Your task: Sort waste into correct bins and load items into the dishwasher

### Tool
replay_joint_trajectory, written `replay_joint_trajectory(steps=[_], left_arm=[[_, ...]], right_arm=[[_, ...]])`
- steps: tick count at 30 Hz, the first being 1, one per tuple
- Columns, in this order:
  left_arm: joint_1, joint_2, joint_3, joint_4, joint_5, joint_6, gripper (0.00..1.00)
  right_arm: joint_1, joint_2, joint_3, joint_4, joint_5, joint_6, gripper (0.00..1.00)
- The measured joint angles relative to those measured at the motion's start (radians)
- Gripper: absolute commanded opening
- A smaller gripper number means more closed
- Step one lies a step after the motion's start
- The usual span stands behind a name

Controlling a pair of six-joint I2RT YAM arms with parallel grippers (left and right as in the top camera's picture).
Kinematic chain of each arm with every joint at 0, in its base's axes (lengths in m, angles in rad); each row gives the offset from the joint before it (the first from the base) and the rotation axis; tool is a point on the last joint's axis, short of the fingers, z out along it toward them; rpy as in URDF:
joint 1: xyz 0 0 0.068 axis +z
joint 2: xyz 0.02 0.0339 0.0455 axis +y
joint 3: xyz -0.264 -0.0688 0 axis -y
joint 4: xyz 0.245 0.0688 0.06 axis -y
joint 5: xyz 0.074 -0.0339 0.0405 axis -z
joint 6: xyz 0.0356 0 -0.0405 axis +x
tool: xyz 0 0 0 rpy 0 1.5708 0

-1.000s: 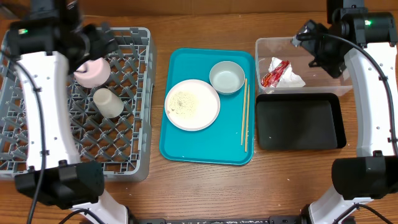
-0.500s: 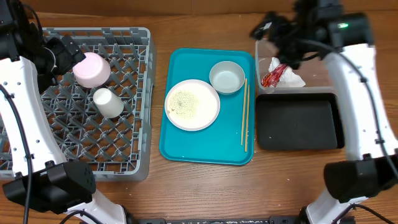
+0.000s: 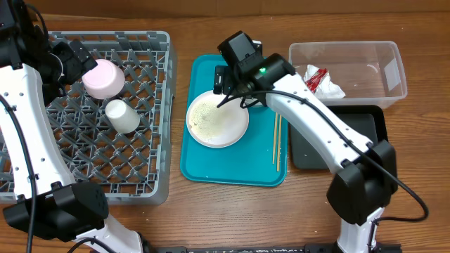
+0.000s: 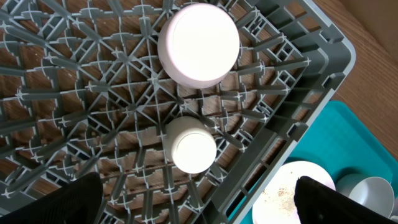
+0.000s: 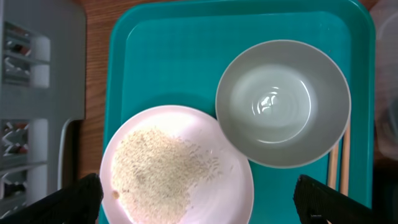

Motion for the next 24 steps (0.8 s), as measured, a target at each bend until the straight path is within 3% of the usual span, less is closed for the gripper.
replay_joint_trajectory(steps=[14,20,24], left_arm=[[0.0,0.0,0.0,0.0,0.0,0.0,1.0],[0.0,0.0,0.0,0.0,0.0,0.0,1.0],[0.0,0.0,0.0,0.0,0.0,0.0,1.0]], right_arm=[[-0.007,0.096,0.0,0.159,0.128,-0.001,0.99],[-0.008,0.114,0.0,0.208,0.163,-0.002,0.86],[-0.013,0.149,0.0,0.242,0.175,0.005,0.68]])
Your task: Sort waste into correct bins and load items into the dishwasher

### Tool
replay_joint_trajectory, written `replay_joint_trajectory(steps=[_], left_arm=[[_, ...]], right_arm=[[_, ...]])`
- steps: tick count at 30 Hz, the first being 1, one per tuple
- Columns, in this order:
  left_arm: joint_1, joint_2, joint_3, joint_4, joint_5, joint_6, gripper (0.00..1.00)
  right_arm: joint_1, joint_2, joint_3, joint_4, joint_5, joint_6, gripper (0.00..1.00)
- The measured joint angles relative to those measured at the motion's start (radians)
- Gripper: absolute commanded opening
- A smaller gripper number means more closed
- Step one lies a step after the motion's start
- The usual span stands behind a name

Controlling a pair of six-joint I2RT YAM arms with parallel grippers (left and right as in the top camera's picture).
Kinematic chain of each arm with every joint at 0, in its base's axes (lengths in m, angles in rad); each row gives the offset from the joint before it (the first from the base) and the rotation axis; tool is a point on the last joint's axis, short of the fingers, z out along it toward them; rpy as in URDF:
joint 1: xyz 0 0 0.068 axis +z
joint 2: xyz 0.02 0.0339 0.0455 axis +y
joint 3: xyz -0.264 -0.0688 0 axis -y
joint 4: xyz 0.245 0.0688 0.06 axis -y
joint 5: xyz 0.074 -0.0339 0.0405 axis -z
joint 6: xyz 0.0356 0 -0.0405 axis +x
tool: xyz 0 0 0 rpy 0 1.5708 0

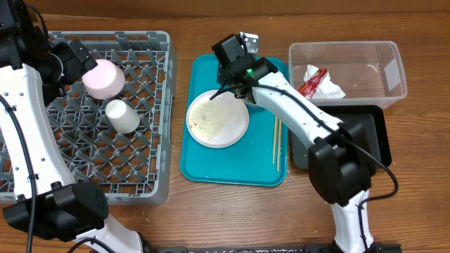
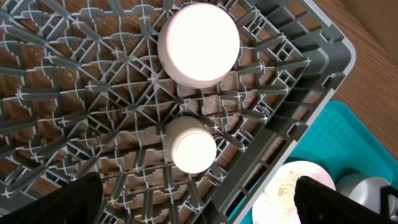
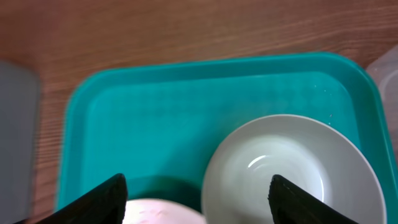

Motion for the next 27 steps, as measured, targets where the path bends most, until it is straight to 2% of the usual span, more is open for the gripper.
replay_joint_trajectory(steps=[3,10,27], left_arm=[[0.0,0.0,0.0,0.0,0.0,0.0,1.0],[0.0,0.0,0.0,0.0,0.0,0.0,1.0],[0.0,0.0,0.0,0.0,0.0,0.0,1.0]], right_arm=[[-0.017,0.056,0.0,0.014,0.002,0.003,0.59],[-0.048,0.108,0.0,0.053,0.002,0.005,0.5],[-0.038,0.108,0.0,-0.002,-0.062,0.033,0.47]])
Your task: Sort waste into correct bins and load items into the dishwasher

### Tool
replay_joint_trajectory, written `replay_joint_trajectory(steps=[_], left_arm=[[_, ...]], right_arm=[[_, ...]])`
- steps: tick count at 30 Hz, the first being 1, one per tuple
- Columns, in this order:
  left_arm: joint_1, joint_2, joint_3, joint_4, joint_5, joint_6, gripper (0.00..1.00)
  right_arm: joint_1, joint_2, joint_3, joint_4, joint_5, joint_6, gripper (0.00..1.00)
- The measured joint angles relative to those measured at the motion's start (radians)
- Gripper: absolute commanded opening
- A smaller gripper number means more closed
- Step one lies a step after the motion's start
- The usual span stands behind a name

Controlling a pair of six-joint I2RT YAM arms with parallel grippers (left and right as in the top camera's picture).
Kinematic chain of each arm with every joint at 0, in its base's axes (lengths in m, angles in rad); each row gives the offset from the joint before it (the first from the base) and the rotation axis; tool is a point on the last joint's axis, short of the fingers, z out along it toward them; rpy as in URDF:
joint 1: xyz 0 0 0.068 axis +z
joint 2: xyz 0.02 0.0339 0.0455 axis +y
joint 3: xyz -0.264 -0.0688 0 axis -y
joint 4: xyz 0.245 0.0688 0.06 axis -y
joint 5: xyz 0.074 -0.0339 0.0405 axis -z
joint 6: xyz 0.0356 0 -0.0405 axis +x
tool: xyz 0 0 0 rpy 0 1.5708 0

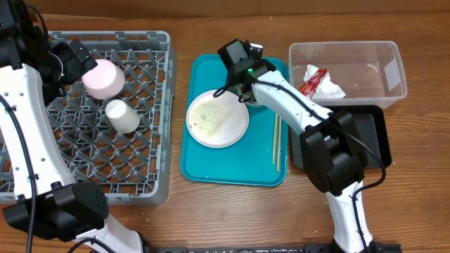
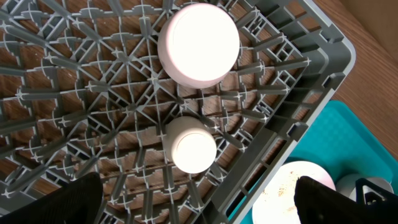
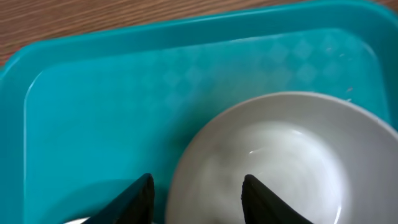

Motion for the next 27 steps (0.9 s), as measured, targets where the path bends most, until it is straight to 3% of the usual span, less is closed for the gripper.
replay_joint_trajectory(steps=[13,17,19,27], left_arm=[[0.0,0.0,0.0,0.0,0.0,0.0,1.0],[0.0,0.0,0.0,0.0,0.0,0.0,1.0],[0.0,0.0,0.0,0.0,0.0,0.0,1.0],[0.0,0.0,0.0,0.0,0.0,0.0,1.0]], right_arm=[[0.013,0.0,0.0,-0.019,-0.024,0.023,0.44],[0.024,0.0,0.0,-0.026,-0.026,0.024,0.39],[0.027,0.004,0.0,-0.026,-0.027,0.026,0.3],[0.029,0.008,0.0,-0.026,-0.027,0.026,0.29]])
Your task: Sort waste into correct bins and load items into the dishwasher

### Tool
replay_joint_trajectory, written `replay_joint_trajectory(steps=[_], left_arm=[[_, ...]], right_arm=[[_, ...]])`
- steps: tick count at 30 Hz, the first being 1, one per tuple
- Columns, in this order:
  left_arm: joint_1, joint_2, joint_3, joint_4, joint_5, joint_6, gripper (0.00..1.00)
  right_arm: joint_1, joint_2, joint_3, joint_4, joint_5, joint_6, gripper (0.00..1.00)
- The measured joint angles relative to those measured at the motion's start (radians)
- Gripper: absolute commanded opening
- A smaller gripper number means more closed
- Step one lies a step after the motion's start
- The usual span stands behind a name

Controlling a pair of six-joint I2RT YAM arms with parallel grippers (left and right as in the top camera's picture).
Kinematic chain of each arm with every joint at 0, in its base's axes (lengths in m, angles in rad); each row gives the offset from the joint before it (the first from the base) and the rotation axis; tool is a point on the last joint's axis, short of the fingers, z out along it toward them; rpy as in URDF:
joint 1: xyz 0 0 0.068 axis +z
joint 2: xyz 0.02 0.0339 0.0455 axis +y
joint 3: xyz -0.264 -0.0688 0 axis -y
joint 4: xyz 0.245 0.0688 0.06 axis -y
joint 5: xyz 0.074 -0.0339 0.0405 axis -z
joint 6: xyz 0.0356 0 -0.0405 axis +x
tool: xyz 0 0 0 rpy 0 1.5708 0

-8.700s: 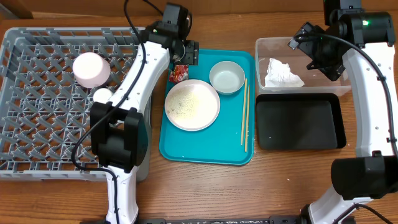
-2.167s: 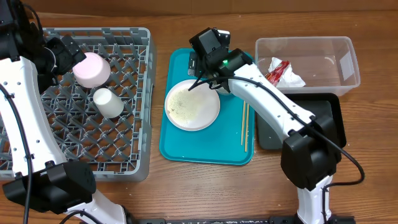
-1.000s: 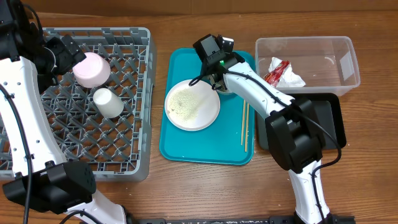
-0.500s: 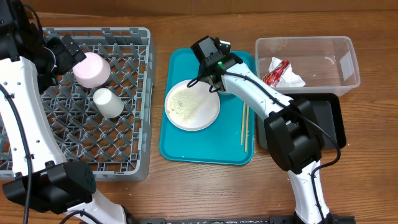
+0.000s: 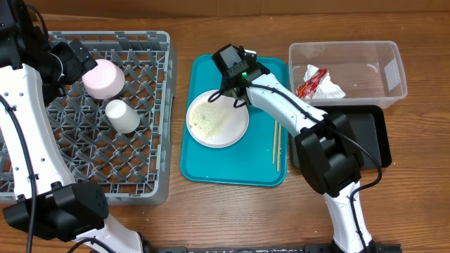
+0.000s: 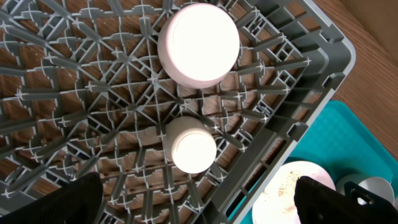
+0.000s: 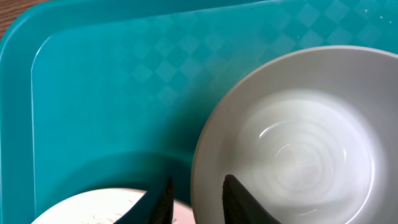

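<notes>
A grey-white bowl [image 7: 292, 143] stands on the teal tray [image 5: 232, 165], next to a white plate [image 5: 217, 118] covered in crumbs. My right gripper [image 7: 198, 186] is low over the bowl's left rim, one finger inside and one outside; the jaws are narrow but open, with teal showing between the outer finger and the rim. In the overhead view the right gripper [image 5: 235, 70] hides most of the bowl. My left gripper [image 6: 199, 208] hangs wide open above the grey dish rack [image 5: 105, 161], holding nothing.
An upturned pink bowl [image 5: 104, 77] and a white cup [image 5: 122, 116] sit in the rack. Chopsticks [image 5: 278, 144] lie along the tray's right side. A clear bin [image 5: 394, 70] holds a red-and-white wrapper [image 5: 320, 81]; a black bin [image 5: 365, 137] stands below it.
My right gripper's fingers stand much closer together around the bowl's left rim, and the bowl looks larger in the wrist view. The left arm has not moved.
My right gripper was wide open high above the bowl and plate. At each later moment it was lower and nearer the bowl's left rim, with its fingers closer together. Now they straddle the rim. The left gripper stayed open over the rack throughout.
</notes>
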Motion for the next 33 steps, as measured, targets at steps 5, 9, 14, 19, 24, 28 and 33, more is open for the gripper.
replay_joint_trajectory(steps=[5,9,14,19,24,28,33], left_arm=[[0.0,0.0,0.0,0.0,0.0,0.0,1.0],[0.0,0.0,0.0,0.0,0.0,0.0,1.0],[0.0,0.0,0.0,0.0,0.0,0.0,1.0],[0.0,0.0,0.0,0.0,0.0,0.0,1.0],[0.0,0.0,0.0,0.0,0.0,0.0,1.0],[0.0,0.0,0.0,0.0,0.0,0.0,1.0],[0.0,0.0,0.0,0.0,0.0,0.0,1.0]], right_arm=[[0.0,0.001,0.0,0.0,0.0,0.0,0.36],[0.0,0.001,0.0,-0.001,0.0,-0.003,0.52],[0.0,0.001,0.003,-0.034,0.005,-0.001,0.62],[0.0,-0.011,0.054,-0.144,0.023,-0.002,0.72],[0.0,-0.121,0.08,-0.244,0.034,-0.004,1.0],[0.0,-0.258,0.104,-0.303,0.038,-0.002,1.0],[0.0,-0.354,0.116,-0.375,0.039,0.0,1.0]])
